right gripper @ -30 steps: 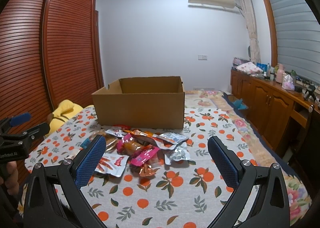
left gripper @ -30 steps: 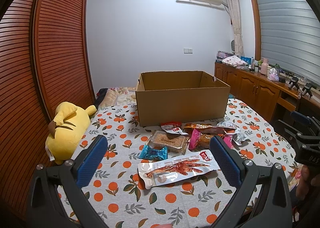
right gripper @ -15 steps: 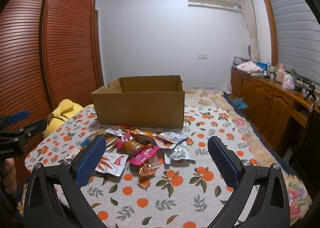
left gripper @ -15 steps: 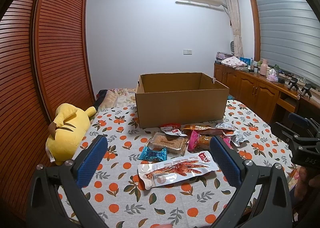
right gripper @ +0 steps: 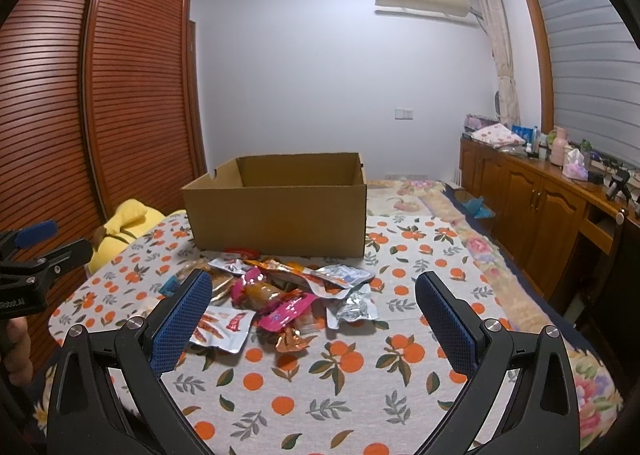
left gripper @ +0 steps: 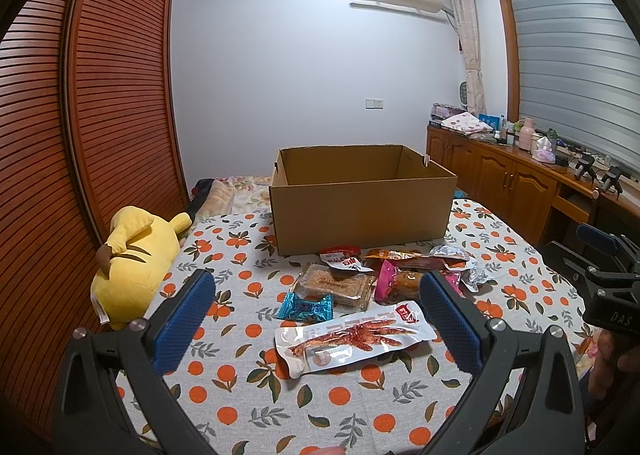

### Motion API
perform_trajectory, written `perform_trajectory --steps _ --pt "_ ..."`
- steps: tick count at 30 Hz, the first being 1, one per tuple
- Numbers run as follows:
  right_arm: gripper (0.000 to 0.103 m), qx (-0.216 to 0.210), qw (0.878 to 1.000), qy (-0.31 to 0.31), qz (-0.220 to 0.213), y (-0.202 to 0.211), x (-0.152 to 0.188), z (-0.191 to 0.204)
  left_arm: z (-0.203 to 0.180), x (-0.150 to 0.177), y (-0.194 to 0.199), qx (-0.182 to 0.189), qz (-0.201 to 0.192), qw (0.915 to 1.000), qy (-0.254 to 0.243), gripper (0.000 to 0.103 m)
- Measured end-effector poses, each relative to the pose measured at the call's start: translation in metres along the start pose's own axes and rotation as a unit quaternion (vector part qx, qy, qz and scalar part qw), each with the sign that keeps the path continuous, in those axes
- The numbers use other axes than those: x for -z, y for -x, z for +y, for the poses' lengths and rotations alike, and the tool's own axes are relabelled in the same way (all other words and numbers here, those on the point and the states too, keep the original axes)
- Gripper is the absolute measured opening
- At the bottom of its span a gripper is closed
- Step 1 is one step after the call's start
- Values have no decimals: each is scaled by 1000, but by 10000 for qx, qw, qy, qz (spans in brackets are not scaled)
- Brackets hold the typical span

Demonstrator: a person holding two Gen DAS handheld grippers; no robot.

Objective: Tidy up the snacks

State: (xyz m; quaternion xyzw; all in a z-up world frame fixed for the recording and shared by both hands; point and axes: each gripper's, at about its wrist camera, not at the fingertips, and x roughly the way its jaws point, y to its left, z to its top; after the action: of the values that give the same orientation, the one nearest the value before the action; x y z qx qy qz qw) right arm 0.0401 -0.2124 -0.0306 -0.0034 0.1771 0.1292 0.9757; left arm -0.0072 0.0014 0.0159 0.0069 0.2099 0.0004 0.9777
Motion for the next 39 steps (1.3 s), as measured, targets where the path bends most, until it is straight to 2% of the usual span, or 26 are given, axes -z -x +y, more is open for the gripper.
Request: perform_trajectory --steps 13,24,30,39 --pt "103 19 9999 7 110 -7 5 -6 -1 17 -25 143 438 9989 -18 103" --pt "103 -72 9990 64 431 -27 19 -10 6 34 -62 635 908 9937 -165 103" --pt "103 -126 9983 172 550 -43 19 -15 8 39 -84 967 1171 9875 -422 101" --pt "101 -286 9947 215 963 -77 18 -31 -7 45 -112 1407 1560 9729 -966 101"
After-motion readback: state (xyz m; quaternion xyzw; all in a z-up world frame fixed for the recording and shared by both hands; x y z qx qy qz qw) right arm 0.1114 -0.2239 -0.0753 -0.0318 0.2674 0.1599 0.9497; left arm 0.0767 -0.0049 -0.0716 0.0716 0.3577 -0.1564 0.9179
